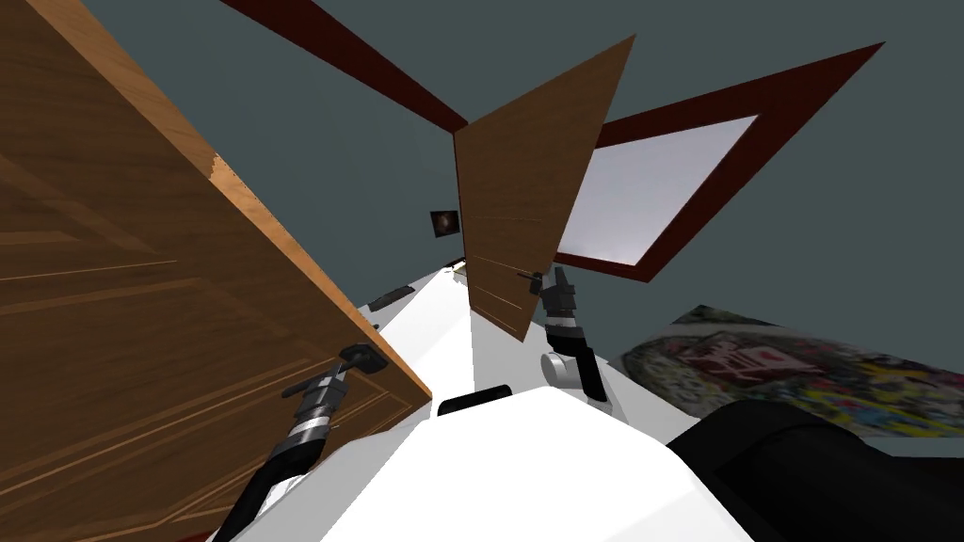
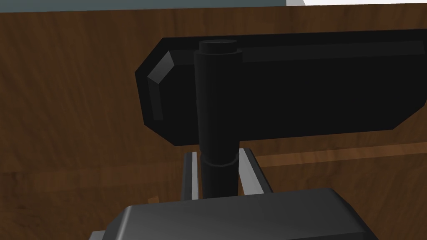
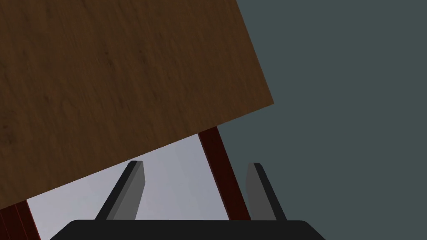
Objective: Pull the door open
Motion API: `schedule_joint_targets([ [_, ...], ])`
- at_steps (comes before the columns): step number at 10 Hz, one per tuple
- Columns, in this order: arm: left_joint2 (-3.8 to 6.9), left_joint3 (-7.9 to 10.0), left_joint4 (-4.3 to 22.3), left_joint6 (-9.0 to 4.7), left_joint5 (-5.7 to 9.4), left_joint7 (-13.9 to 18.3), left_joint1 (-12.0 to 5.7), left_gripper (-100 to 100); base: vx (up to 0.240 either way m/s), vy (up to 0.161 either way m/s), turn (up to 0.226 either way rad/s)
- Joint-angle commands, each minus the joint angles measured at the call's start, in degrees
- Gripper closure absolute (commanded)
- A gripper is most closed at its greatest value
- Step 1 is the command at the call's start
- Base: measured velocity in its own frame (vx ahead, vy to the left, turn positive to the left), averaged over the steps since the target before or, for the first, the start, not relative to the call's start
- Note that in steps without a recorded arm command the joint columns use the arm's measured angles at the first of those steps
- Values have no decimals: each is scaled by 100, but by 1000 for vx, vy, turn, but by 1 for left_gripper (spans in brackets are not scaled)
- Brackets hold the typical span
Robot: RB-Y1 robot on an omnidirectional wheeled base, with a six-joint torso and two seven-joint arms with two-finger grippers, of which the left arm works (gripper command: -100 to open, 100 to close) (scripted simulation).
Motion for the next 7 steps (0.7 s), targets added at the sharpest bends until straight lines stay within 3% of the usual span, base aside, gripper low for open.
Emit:
schedule_joint_targets([
  [1,81,-47,4,-84,-3,62,27,100,-244,44,-160],
  [7,450,-296,28,-419,-20,326,186,100,-257,33,-155],
])
